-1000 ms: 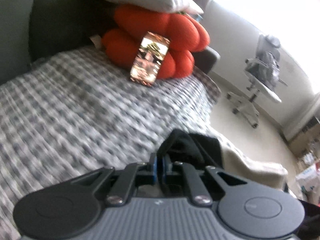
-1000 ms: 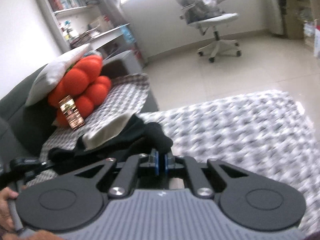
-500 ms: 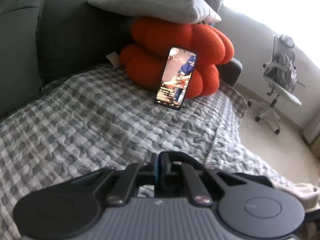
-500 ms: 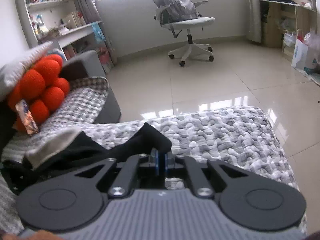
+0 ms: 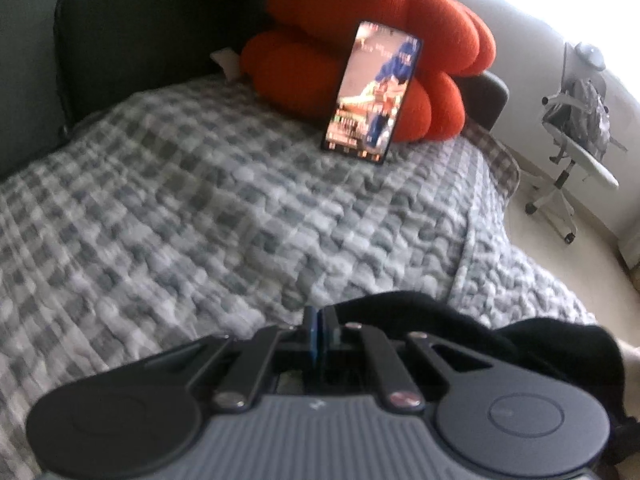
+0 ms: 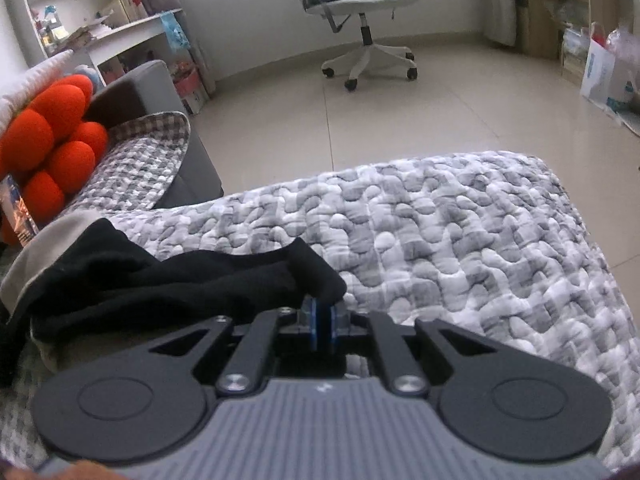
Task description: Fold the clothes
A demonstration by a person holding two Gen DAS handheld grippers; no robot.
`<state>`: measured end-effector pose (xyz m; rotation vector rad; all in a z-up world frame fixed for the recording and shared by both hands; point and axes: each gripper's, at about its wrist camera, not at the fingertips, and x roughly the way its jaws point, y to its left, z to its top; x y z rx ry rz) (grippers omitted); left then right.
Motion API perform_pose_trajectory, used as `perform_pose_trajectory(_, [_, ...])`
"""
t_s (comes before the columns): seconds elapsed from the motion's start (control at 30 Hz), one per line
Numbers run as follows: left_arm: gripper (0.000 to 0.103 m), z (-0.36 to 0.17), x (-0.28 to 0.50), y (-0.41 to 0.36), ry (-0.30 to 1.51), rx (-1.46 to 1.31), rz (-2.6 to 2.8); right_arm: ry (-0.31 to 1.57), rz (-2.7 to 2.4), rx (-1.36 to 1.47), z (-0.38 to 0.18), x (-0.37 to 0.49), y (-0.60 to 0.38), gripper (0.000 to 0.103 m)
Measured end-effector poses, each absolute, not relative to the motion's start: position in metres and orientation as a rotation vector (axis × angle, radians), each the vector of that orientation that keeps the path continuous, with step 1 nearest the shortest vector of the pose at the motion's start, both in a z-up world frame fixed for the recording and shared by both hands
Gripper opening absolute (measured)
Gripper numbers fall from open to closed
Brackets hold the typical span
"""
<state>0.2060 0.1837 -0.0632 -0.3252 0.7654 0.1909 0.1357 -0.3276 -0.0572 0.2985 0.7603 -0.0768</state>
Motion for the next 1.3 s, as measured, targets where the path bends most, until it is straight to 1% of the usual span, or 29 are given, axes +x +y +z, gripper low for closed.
perform_pose_trajectory(0.07, [0.002,-0.065,0.206,0.181,0.762,-0.308,0.188,0.757,-0.074,0.29,-0.054,0.134,-0.326,0.011])
perform_pose_trajectory(0.1, [0.002,-0.065,0.206,0.18,0.761,-0.301,0.186,0.757,-0.071,0.287,-0.052,0.133,-0.325,0.015])
perform_pose_trajectory(0.13, [0.003,-0.064,0.206,0.179,0.762,-0.302,0.181,0.757,-0.068,0.284,-0.05,0.131,-0.325,0.017])
perform_pose_trajectory(0.23, [0.005,-0.059,0.203,0.179,0.776,-0.314,0.159,0.757,-0.059,0.276,-0.043,0.128,-0.322,0.018])
perform_pose_trajectory(0.27, [0.01,-0.057,0.201,0.178,0.783,-0.312,0.153,0.755,-0.054,0.271,-0.04,0.127,-0.321,0.019])
perform_pose_trajectory(0.3, [0.018,-0.054,0.198,0.177,0.787,-0.308,0.156,0.751,-0.051,0.263,-0.036,0.123,-0.32,0.025])
perform_pose_trajectory(0.33, [0.024,-0.05,0.195,0.175,0.791,-0.303,0.16,0.742,-0.045,0.257,-0.031,0.119,-0.318,0.039])
perform_pose_trajectory(0.37, [0.037,-0.047,0.193,0.173,0.795,-0.298,0.164,0.731,-0.037,0.255,-0.026,0.115,-0.317,0.045])
perform_pose_trajectory(0.4, [0.044,-0.044,0.189,0.171,0.796,-0.291,0.17,0.72,-0.028,0.252,-0.022,0.111,-0.315,0.05])
perform_pose_trajectory(0.43, [0.046,-0.04,0.185,0.169,0.799,-0.289,0.165,0.71,-0.019,0.25,-0.018,0.106,-0.314,0.051])
perform_pose_trajectory(0.47, [0.052,-0.036,0.181,0.166,0.801,-0.289,0.158,0.706,-0.009,0.245,-0.014,0.102,-0.312,0.051])
perform_pose_trajectory(0.5, [0.061,-0.032,0.178,0.164,0.804,-0.288,0.152,0.702,0.002,0.241,-0.01,0.097,-0.31,0.051])
perform_pose_trajectory(0.57, [0.068,-0.023,0.168,0.158,0.801,-0.312,0.115,0.698,0.019,0.226,-0.005,0.09,-0.305,0.051])
perform_pose_trajectory(0.73, [0.071,-0.006,0.145,0.129,0.795,-0.309,0.014,0.7,0.109,0.186,0.004,0.072,-0.284,0.052])
perform_pose_trajectory(0.9, [0.073,-0.003,0.13,0.086,0.823,-0.264,-0.135,0.713,0.191,0.127,0.004,0.061,-0.254,0.052])
perform_pose_trajectory(1.1, [0.073,-0.015,0.124,0.038,0.877,-0.206,-0.275,0.729,0.245,0.063,-0.005,0.057,-0.228,0.052])
perform_pose_trajectory(1.3, [0.073,-0.031,0.124,0.014,0.915,-0.198,-0.302,0.739,0.261,-0.013,-0.019,0.063,-0.205,0.054])
